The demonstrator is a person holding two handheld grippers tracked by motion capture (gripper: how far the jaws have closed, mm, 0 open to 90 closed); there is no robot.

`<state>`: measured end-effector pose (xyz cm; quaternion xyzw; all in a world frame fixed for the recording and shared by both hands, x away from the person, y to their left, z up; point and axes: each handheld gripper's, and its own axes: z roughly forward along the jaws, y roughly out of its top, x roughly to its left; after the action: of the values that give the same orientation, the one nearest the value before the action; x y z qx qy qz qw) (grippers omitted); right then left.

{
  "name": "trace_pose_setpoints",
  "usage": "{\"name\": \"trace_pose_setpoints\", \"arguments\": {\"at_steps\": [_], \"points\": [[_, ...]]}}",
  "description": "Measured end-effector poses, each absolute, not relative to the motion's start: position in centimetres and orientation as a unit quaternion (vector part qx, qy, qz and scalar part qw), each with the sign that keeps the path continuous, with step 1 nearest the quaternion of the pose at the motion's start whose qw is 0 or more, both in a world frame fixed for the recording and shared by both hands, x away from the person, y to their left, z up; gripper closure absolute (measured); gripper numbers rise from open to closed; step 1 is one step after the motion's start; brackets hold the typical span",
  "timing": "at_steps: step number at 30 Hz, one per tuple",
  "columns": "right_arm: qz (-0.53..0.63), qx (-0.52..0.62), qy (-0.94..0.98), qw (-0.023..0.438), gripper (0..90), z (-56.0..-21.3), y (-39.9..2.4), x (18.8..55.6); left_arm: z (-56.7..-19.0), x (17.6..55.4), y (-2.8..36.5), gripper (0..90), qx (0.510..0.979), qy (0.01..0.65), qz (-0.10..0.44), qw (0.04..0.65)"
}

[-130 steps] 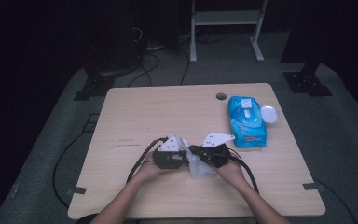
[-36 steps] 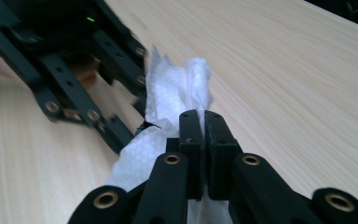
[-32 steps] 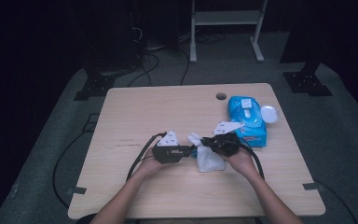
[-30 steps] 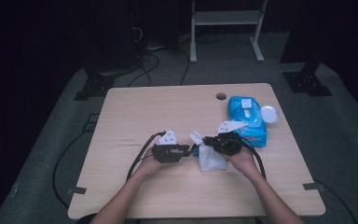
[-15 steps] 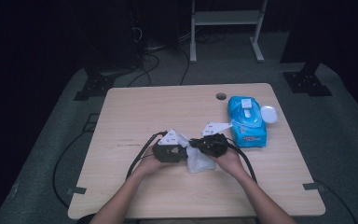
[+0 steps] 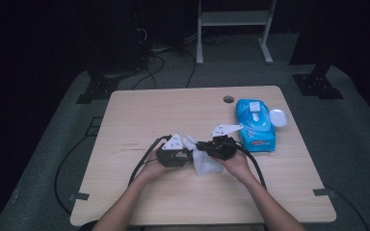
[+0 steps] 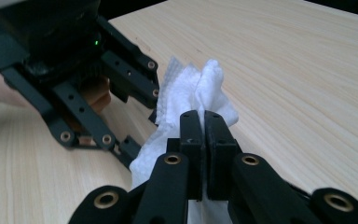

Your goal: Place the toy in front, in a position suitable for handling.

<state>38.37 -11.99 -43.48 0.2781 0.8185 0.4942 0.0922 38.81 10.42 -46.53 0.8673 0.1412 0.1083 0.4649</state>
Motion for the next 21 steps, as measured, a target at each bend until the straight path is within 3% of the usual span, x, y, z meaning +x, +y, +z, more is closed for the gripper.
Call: {"name": "trace_pose_setpoints", "arguments": {"at_steps": [8,21], "points": [[0.504,0.312,0.798,0.110,86.7,-43.3,-11.7,39.2,-46.6,38.7,10.3,69.7,0.867,0.137,0.115,0.465],[0.481,0.340,0.799,0.122,86.7,-41.8,-16.8,39.6,-46.6,38.8,10.6,70.2,0.867,0.136,0.114,0.466]]}}
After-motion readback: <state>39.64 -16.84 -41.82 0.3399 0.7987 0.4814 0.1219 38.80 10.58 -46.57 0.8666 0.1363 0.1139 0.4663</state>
